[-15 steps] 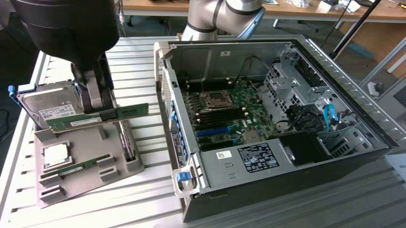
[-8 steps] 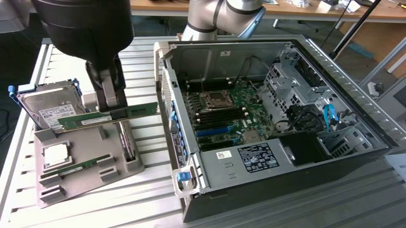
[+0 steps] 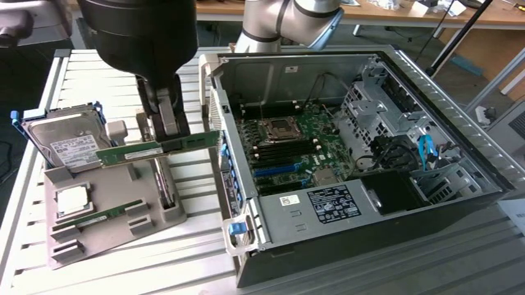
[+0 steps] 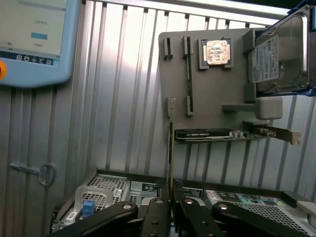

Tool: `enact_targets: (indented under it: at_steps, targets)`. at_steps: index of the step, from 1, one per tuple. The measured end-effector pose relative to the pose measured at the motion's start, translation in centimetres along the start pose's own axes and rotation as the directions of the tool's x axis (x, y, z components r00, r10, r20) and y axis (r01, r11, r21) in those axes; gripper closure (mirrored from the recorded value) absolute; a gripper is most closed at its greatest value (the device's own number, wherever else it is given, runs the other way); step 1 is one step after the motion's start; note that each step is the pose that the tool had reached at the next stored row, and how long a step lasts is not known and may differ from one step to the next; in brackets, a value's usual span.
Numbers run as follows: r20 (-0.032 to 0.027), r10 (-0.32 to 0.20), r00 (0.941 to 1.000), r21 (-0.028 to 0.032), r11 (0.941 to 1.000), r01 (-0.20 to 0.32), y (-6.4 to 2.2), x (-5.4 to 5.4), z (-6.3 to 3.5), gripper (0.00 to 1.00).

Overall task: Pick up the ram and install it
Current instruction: 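Pick up the ram and move it above insertion slot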

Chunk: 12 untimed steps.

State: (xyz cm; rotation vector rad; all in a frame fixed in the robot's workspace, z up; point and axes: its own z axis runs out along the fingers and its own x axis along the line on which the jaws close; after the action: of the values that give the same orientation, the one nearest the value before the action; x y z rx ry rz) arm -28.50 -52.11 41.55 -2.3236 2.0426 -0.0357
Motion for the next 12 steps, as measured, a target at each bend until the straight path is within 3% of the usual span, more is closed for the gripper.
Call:
enact_targets:
  at_steps: [12]
  targets:
    - [0.0001, -0.001, 1.0000, 0.0000, 1.0000, 0.001, -2.90, 0.4, 0.15, 0.85]
